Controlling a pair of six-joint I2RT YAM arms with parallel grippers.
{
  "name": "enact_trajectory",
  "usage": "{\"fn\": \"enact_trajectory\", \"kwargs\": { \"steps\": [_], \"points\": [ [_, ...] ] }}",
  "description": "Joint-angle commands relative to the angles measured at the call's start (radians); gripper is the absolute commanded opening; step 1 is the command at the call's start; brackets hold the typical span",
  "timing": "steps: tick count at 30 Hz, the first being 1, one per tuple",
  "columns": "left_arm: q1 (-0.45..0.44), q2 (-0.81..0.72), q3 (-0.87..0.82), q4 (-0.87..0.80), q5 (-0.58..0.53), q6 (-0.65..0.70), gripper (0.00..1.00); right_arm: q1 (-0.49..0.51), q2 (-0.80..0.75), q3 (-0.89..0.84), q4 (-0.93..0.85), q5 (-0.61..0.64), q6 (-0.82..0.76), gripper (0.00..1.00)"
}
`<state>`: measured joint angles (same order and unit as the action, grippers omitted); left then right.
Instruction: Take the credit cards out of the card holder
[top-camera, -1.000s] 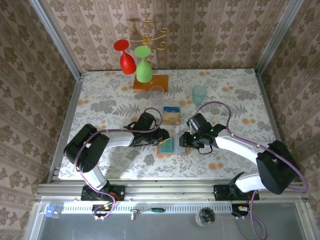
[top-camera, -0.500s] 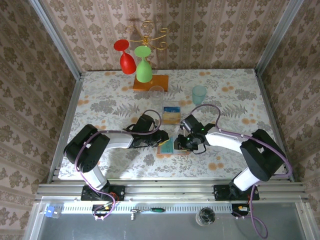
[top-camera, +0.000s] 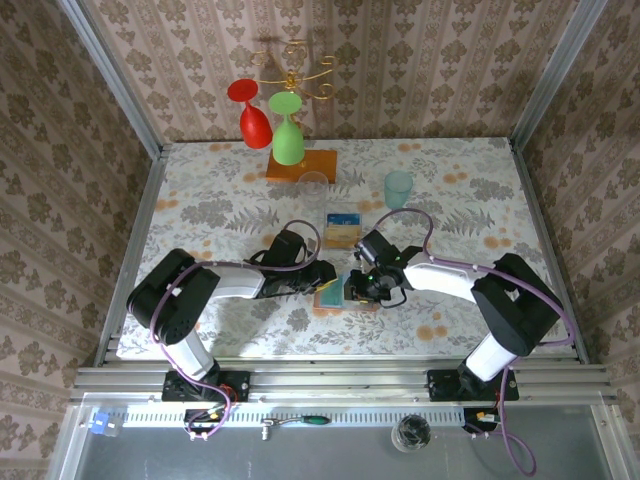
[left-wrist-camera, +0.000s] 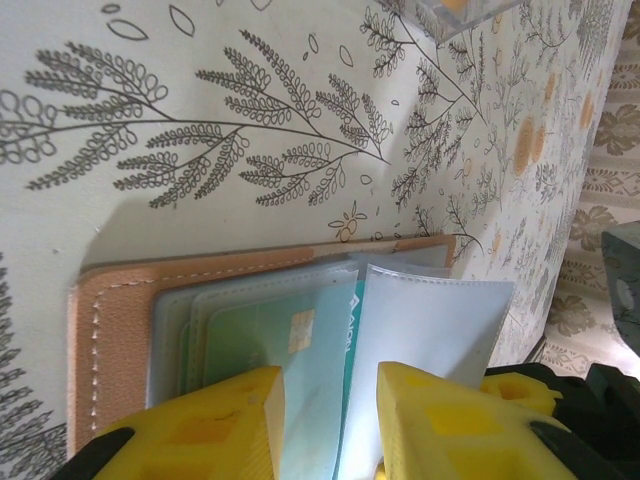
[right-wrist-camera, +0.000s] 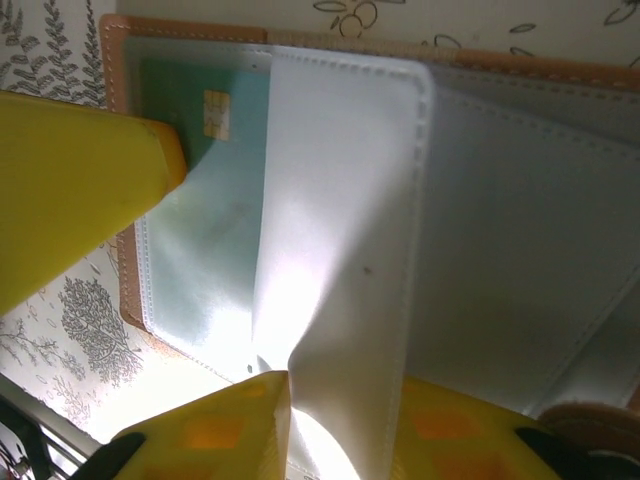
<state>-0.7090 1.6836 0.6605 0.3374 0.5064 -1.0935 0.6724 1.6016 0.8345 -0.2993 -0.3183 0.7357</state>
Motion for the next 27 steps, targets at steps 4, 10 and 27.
{"fn": "enact_trajectory", "kwargs": {
  "steps": [4, 10, 27],
  "points": [
    [0.013, -0.001, -0.01, -0.036, 0.0, -0.003, 0.31, 0.007, -0.072, 0.033, -0.046, 0.022, -0.009, 0.18],
    [0.012, 0.0, -0.012, -0.036, -0.002, -0.005, 0.31, 0.007, -0.086, 0.032, -0.037, 0.021, -0.005, 0.16],
    [0.014, -0.008, -0.021, -0.048, -0.006, -0.009, 0.31, -0.032, -0.065, -0.04, -0.072, 0.105, -0.073, 0.14]
  ]
}}
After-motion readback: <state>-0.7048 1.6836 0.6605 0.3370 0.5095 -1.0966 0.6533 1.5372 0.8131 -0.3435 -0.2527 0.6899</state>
